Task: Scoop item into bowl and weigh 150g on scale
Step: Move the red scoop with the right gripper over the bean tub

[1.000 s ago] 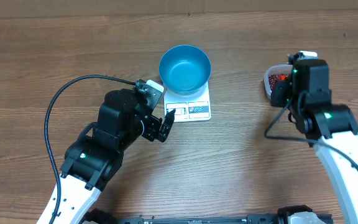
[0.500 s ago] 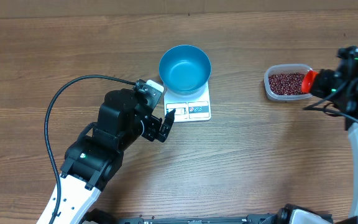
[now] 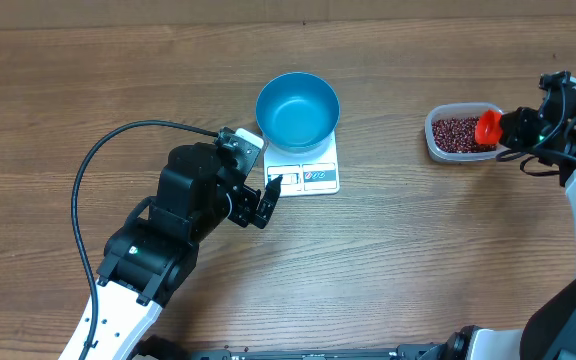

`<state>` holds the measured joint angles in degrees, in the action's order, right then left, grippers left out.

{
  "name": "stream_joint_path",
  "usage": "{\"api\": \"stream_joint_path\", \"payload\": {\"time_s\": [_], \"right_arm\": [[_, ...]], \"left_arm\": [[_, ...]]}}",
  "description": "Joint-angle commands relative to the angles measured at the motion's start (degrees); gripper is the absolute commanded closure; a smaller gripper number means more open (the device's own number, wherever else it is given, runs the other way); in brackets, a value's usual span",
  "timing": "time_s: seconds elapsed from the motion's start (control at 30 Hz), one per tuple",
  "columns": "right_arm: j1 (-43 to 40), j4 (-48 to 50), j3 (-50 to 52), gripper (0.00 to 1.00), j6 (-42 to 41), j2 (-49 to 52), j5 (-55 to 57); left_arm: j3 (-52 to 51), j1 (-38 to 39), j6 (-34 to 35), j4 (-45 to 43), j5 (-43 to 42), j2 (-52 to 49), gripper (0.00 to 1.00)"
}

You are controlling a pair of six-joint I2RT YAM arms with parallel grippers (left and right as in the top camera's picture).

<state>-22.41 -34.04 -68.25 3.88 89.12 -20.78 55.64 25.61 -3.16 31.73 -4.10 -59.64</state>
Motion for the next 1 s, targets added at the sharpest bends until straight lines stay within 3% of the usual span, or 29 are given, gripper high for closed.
{"api": "stream_joint_path", "payload": {"time_s": [0.0, 0.27, 0.97], "right_arm": [[0.22, 1.4, -1.36, 0.96, 1.25, 0.33, -0.04], [0.22, 2.54, -1.11, 0.96, 10.16, 0.37, 0.11], [0.22, 3.61, -0.87, 0.96, 10.75, 0.7, 0.11]], "left_arm": [[1.25, -0.09, 0.57, 0.0, -0.37, 0.02, 0.01], [1.25, -0.09, 0.57, 0.0, -0.37, 0.02, 0.01], [1.25, -0.09, 0.57, 0.0, -0.37, 0.02, 0.01]]}}
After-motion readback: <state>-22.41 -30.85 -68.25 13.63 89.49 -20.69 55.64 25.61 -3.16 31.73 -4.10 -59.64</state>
